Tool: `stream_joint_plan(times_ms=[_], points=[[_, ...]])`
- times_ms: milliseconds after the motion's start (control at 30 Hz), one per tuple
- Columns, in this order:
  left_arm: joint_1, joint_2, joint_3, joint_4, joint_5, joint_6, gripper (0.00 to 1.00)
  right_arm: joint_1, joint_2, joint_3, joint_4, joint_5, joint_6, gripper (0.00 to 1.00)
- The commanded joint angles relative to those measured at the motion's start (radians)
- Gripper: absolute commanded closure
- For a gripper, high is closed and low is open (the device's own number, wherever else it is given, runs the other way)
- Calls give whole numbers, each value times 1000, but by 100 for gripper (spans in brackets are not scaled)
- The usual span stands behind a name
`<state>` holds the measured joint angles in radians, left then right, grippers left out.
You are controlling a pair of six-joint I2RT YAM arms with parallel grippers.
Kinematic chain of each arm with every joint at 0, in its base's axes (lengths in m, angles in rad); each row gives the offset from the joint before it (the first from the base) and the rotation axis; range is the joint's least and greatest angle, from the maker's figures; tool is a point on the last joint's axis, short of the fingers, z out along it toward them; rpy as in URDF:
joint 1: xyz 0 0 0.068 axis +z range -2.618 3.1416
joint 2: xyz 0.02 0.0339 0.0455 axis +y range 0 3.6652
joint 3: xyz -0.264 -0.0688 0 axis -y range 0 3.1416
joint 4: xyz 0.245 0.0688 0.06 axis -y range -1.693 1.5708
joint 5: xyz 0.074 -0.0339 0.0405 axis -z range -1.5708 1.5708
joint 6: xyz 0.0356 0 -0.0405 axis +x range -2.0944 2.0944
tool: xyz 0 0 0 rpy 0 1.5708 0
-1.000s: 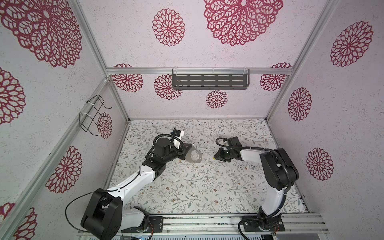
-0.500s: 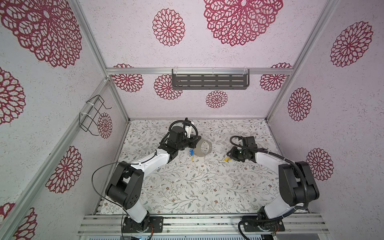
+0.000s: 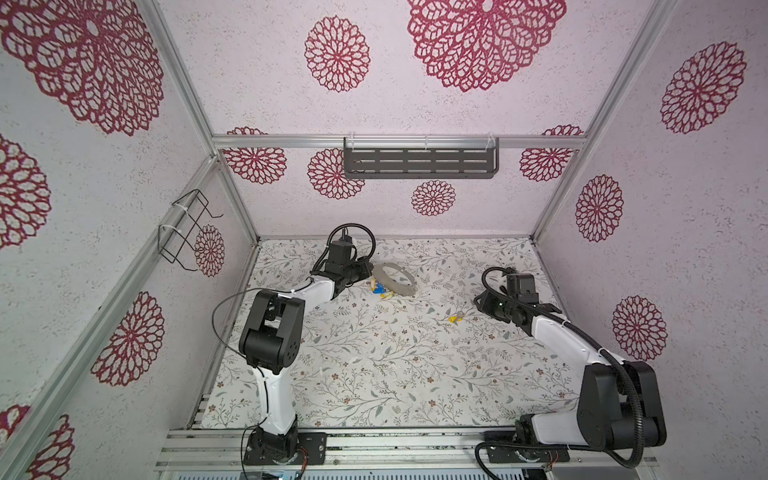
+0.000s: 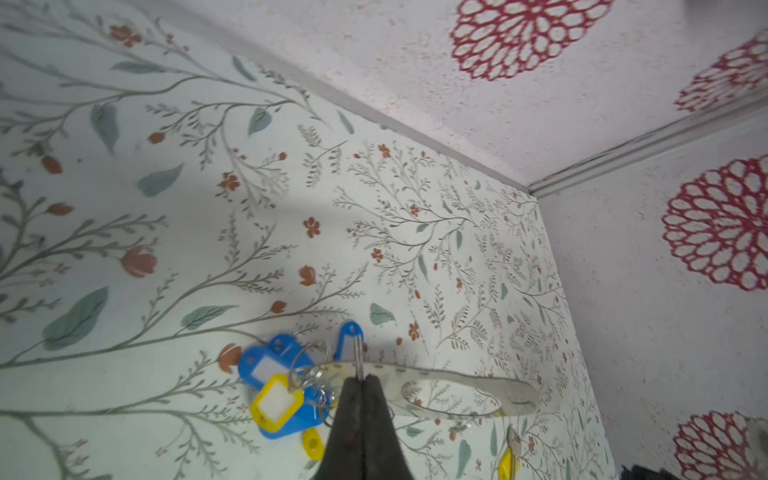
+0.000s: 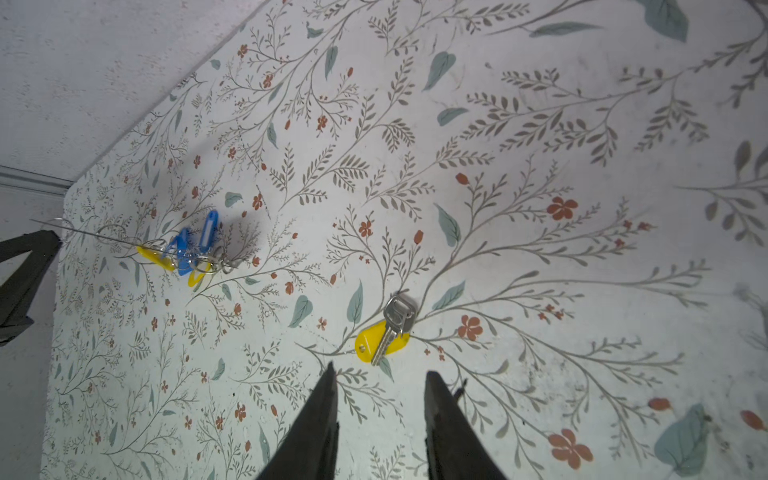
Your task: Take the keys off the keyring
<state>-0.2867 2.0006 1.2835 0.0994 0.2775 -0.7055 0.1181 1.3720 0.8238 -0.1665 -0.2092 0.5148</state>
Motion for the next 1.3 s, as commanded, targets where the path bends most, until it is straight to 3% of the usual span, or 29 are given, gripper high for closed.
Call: stream_joint_plan(times_ms=[0,167,367,400,433,467,533,567,600,667,767,833,933,1000,1100,1200,1267], points=[[24,21,-72,51,-41,-95,99,-5,-27,8,-9,20,-24,61],[43,-10,-143,20,-139,-132,93,-5,-13,8,28,59,-38,56],[52,-100,-205,0,-222,-125,92,-5,-48,15,67,225,-89,50],[52,-118,-208,-23,-244,-117,84,-5,-62,10,80,269,-104,48],[53,-139,-210,-56,-281,-108,67,-5,-80,3,98,314,-119,46],[52,-165,-211,-96,-323,-107,49,-5,-96,-9,123,350,-135,44],[50,-235,-214,-161,-391,-62,2,0,-133,-30,183,405,-191,27],[49,-272,-220,-179,-414,-22,3,4,-144,-34,197,443,-210,18],[46,-313,-235,-168,-432,33,3,7,-150,-41,216,484,-226,2],[50,-386,-248,-168,-437,143,3,8,-148,-70,277,546,-264,1],[48,-498,-279,-172,-567,364,3,8,-122,-166,439,620,-349,1],[48,-565,-375,-47,-667,593,3,8,-90,-270,611,638,-442,1],[69,-626,-540,178,-813,746,3,7,-41,-373,801,680,-494,1],[111,-647,-606,228,-796,789,3,8,-5,-409,879,686,-534,1],[196,-660,-679,281,-741,729,3,6,51,-451,1012,705,-563,1],[265,-642,-783,468,-595,713,3,-18,71,-428,1003,602,-550,1],[301,-591,-844,628,-557,683,3,-27,86,-441,1065,551,-520,1]])
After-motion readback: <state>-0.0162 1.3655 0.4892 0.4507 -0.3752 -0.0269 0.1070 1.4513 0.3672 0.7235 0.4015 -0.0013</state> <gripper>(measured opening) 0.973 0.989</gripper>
